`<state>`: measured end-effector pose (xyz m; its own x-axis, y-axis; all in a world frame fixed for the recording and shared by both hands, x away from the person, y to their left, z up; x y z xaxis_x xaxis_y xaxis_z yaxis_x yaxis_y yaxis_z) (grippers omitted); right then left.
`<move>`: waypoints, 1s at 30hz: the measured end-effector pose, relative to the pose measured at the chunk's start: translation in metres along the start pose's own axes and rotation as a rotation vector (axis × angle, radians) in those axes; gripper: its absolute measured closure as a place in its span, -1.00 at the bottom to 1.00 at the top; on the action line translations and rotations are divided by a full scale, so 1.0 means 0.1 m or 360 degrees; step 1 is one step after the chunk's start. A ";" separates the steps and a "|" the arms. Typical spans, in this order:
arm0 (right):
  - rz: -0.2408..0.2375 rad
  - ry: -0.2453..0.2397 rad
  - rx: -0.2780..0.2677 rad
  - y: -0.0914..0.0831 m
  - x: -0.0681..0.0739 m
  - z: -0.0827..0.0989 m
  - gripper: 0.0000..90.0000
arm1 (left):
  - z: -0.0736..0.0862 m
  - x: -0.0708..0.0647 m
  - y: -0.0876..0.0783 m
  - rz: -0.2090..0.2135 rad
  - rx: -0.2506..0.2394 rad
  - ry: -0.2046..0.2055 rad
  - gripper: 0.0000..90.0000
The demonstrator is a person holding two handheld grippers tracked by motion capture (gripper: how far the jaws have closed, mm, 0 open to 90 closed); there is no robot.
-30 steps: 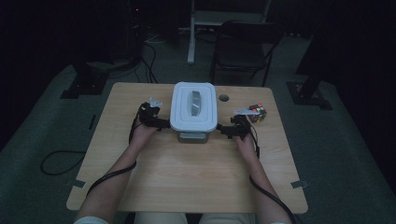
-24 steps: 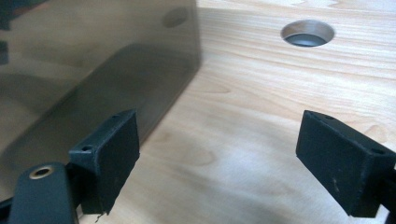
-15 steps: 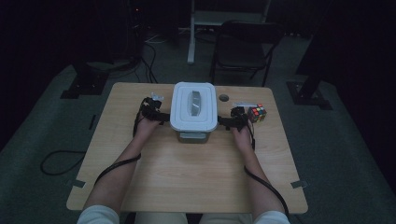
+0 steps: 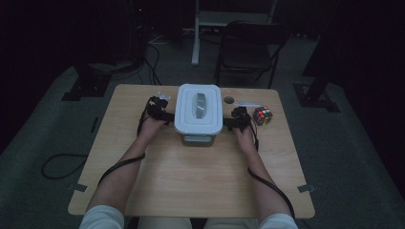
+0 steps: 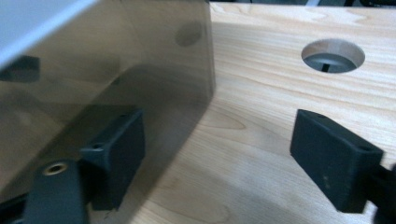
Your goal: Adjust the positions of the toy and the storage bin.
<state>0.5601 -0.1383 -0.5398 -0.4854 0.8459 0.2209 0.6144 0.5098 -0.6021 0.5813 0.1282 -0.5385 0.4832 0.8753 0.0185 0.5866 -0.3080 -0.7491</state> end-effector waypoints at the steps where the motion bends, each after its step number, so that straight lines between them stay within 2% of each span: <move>1: 0.0002 0.0011 0.0001 -0.01 0.00 0.00 -0.57 | 0.00 -0.01 -0.01 -0.0008 0.0007 0.0014 -0.97; 4: -0.0011 0.0016 0.0002 -0.03 0.01 0.02 -0.54 | 0.00 -0.06 -0.04 -0.0024 0.0030 0.0078 -0.97; 7: -0.0027 0.0009 0.0013 -0.07 0.02 0.06 -0.54 | 0.02 -0.10 -0.08 -0.0030 0.0039 0.0107 -0.97; 9: -0.0037 0.0003 0.0018 -0.10 0.03 0.08 -0.54 | 0.05 -0.12 -0.09 -0.0021 0.0035 0.0099 -0.97; 15: -0.0067 -0.0049 0.0034 -0.20 0.12 0.18 -0.54 | 0.13 -0.18 -0.18 -0.0020 0.0048 0.0139 -0.97; 19: -0.0093 -0.0049 0.0032 -0.27 0.17 0.25 -0.53 | 0.20 -0.24 -0.24 -0.0020 0.0042 0.0154 -0.97; 24: -0.0113 -0.0064 0.0034 -0.35 0.23 0.33 -0.53 | 0.28 -0.30 -0.31 0.0000 0.0023 0.0136 -0.97; 30: -0.0144 -0.0075 0.0008 -0.47 0.31 0.46 -0.53 | 0.38 -0.40 -0.41 -0.0005 0.0017 0.0187 -0.97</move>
<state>0.4881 -0.1434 -0.5399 -0.5678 0.7879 0.2384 0.5634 0.5831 -0.5853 0.5128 0.1197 -0.5333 0.5544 0.8265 0.0978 0.5814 -0.3006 -0.7561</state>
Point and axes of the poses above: each handheld gripper's, and its own axes: y roughly forward along the jaws, z roughly out of its underside, x roughly to its left, the point moved 8 cm from there along y, roughly forward along the jaws, and after that the axes turned 5 degrees about x, right-handed, at the moved point
